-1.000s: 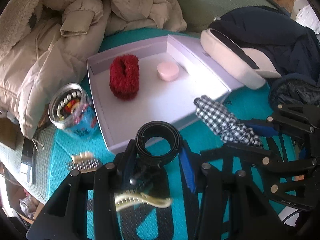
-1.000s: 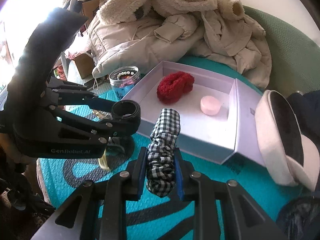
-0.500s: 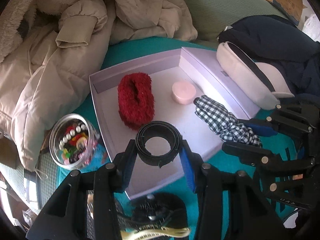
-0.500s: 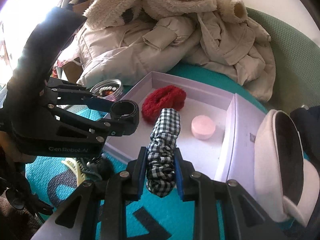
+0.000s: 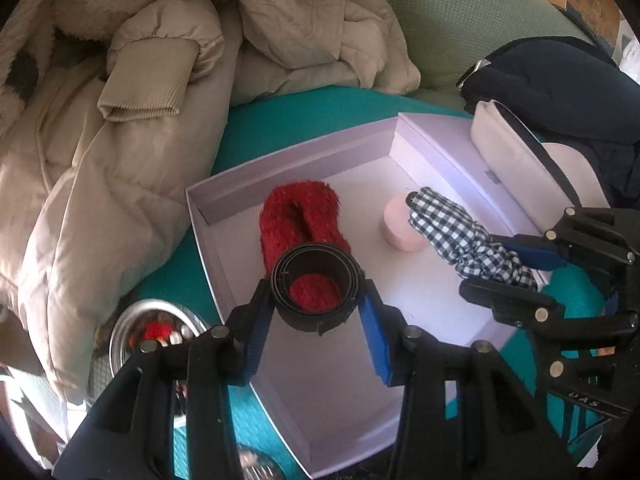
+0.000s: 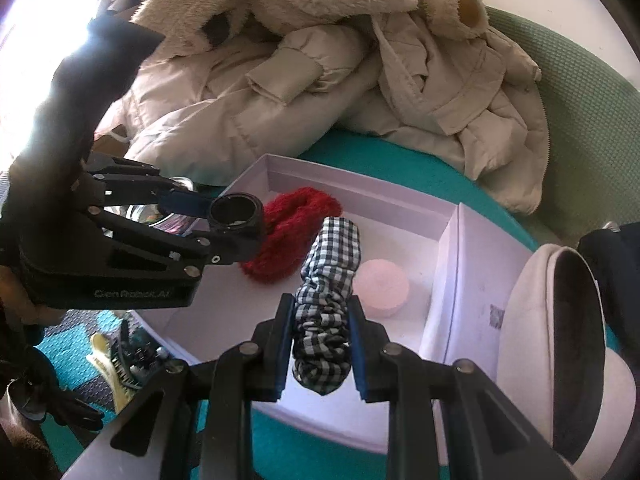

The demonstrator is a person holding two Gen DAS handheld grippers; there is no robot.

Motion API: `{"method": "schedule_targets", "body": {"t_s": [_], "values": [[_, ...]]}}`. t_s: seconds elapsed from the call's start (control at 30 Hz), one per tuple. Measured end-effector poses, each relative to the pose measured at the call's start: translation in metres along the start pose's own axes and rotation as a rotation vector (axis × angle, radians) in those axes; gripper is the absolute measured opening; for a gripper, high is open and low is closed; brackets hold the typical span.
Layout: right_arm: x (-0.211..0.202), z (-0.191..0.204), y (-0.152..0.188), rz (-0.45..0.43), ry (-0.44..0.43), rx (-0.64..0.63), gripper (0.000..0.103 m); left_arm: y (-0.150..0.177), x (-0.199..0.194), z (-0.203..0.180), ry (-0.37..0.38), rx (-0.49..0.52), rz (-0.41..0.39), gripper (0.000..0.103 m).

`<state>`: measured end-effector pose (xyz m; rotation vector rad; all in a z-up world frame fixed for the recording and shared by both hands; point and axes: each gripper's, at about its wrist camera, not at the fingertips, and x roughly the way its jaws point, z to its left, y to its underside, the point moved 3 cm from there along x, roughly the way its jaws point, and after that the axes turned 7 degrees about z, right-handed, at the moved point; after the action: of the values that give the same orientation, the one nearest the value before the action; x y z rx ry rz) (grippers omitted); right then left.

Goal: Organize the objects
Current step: 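Lower black ring in left tool while right tool lowers gingham scrunchie into box, then open left tool to drop black ring while right tool releases gingham scrunchie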

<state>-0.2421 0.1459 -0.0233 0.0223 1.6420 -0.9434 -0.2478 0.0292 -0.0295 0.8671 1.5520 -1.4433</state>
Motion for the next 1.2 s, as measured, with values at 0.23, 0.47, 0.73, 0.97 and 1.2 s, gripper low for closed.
{"method": "schedule_targets", "body": {"t_s": [0.23, 0.47, 0.73, 0.97, 1.2], "values": [[0.015, -0.023, -0.012, 0.021, 0.042, 0.06, 0.025, -0.02, 0.015, 0.003, 0.009, 0.012, 0.012, 0.041], [0.026, -0.037, -0.021, 0.029, 0.071, 0.071, 0.025, -0.034, 0.027, 0.002, 0.006, 0.03, 0.025, 0.041], [0.049, -0.043, -0.022, 0.085, 0.11, 0.087, 0.025, -0.045, 0.042, 0.004, -0.003, 0.012, 0.034, 0.042], [0.059, -0.041, -0.019, 0.116, 0.113, 0.084, 0.025, -0.046, 0.047, 0.006, -0.009, 0.008, 0.036, 0.042], [0.067, -0.043, -0.018, 0.153, 0.122, 0.093, 0.028, -0.044, 0.048, 0.006, -0.006, 0.018, 0.056, 0.043]]}}
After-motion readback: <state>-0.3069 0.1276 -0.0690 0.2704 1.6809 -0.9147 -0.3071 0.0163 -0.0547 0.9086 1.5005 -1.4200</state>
